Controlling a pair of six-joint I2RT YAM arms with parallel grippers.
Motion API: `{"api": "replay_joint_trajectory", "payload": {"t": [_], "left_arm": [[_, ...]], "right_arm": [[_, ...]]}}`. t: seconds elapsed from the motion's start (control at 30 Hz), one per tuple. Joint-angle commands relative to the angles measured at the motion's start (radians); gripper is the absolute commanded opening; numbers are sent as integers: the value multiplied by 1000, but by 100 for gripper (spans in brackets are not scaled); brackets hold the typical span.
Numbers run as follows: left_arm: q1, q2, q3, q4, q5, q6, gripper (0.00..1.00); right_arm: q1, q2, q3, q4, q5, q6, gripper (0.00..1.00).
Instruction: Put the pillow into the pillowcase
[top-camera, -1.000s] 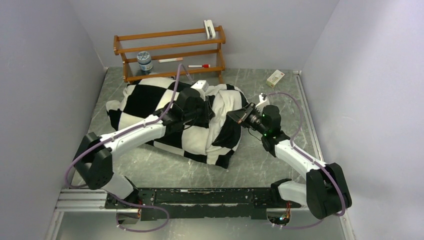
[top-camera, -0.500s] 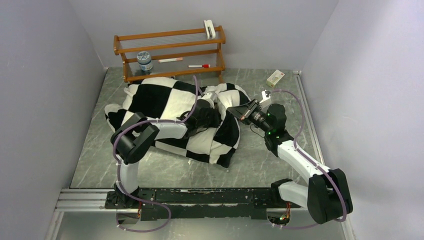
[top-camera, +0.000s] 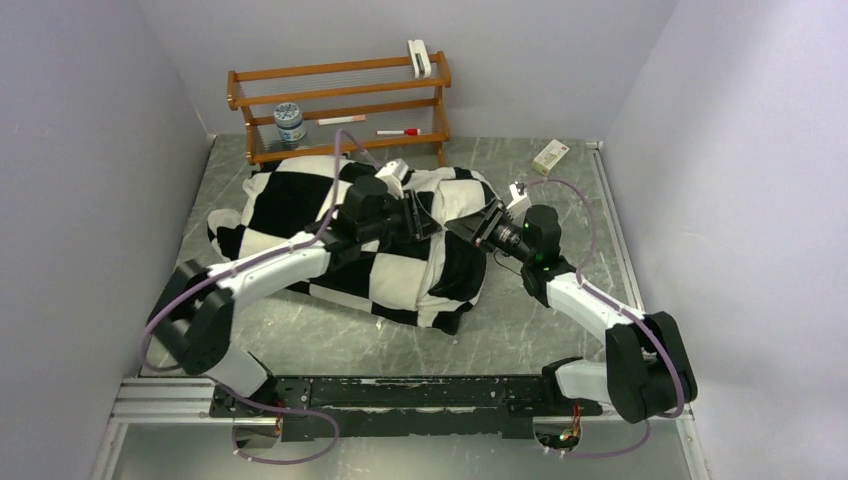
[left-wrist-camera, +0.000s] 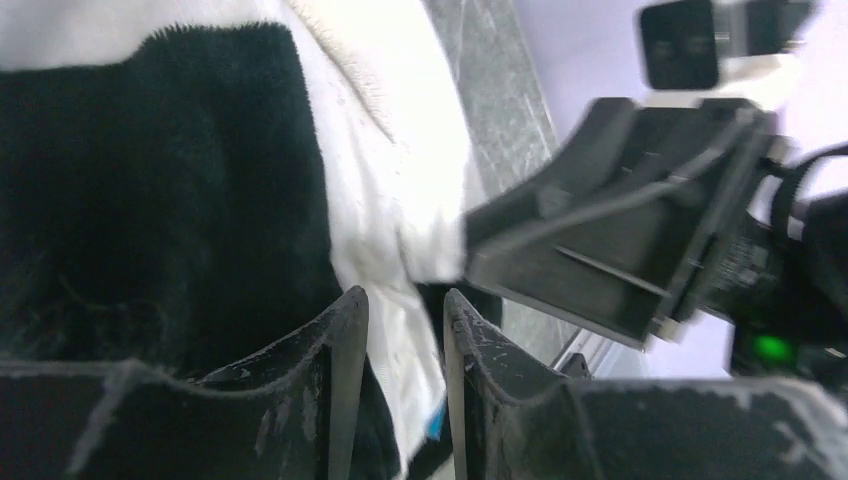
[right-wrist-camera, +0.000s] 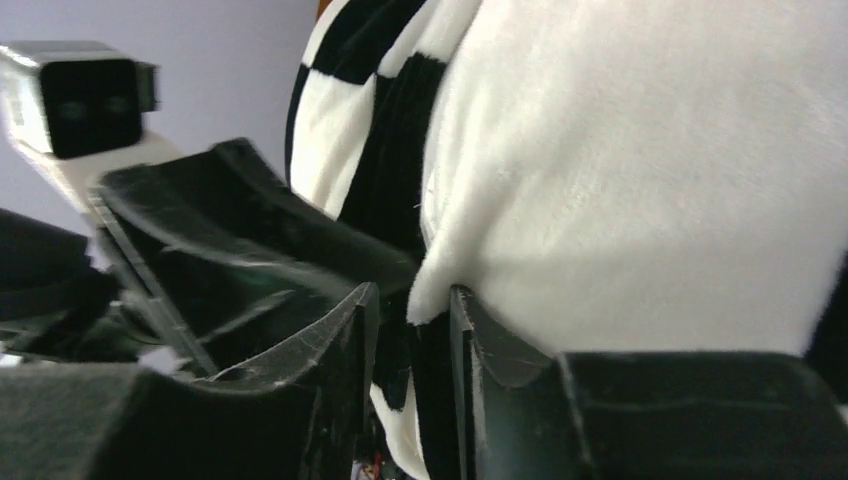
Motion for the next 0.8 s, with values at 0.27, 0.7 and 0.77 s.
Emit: {"api": "replay_joint_trajectory", "payload": {"t": [0.27,0.7,0.77], "left_arm": [[3,-123,7,-292,-170,166,49],[-71,145,148,-286,-235,241,24],[-72,103,151,-289,-219,238,8]], "right_arm": [[10,-33,93,-7,-100,8,24],[147,-133,332,-754,453,-374,41],[150,-141,324,-794,506,-386,44]]}}
